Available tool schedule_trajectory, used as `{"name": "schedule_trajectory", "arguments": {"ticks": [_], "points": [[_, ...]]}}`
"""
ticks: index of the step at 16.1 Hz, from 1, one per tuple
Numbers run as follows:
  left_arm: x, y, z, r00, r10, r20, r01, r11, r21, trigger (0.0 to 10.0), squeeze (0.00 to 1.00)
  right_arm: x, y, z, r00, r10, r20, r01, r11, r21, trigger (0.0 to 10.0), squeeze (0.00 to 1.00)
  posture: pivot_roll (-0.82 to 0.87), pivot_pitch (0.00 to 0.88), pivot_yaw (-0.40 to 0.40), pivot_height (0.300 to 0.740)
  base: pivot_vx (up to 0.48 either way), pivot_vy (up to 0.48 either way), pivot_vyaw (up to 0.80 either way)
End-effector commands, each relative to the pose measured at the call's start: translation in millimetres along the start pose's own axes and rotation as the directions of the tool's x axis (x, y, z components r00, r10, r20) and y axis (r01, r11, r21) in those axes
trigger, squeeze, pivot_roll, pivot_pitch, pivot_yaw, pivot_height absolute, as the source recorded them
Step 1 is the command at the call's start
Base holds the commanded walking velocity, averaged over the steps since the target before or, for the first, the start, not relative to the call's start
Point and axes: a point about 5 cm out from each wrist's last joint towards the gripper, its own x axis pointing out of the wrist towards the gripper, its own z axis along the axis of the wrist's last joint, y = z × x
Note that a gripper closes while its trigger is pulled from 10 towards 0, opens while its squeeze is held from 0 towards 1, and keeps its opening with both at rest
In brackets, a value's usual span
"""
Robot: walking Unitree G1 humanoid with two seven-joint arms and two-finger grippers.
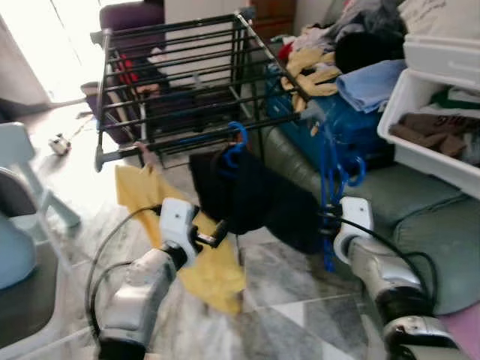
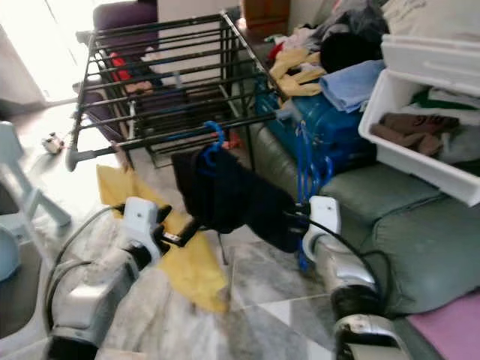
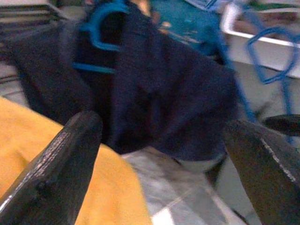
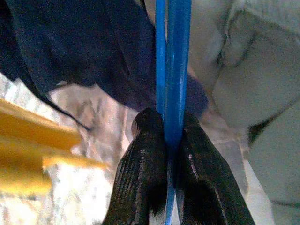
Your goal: Hang hanger
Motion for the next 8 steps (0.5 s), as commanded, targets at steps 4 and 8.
{"name": "schedule_trajectory", "arguments": {"ticks": [4,8], "points": [[-3.0,5.7,1.2,1.0,0.02,-0.023,-0.019,0.999,0.035,10.0,0.0,-1.1,18.7,-15.4,0.98,0.16,-0.122,-0.165,0.986,-0.027,10.0,0.0,-0.13,0.0,0.061,0.74,0.0,0.115,0.0],[-2.7,3.0,1.5,1.0,0.0,-0.017,0.001,0.999,0.033,10.0,0.0,-11.7,44.0,-24.7,0.903,0.384,-0.191,-0.398,0.917,-0.035,10.0,0.0,-0.13,0.0,0.061,0.74,0.0,0.0,0.0]]}}
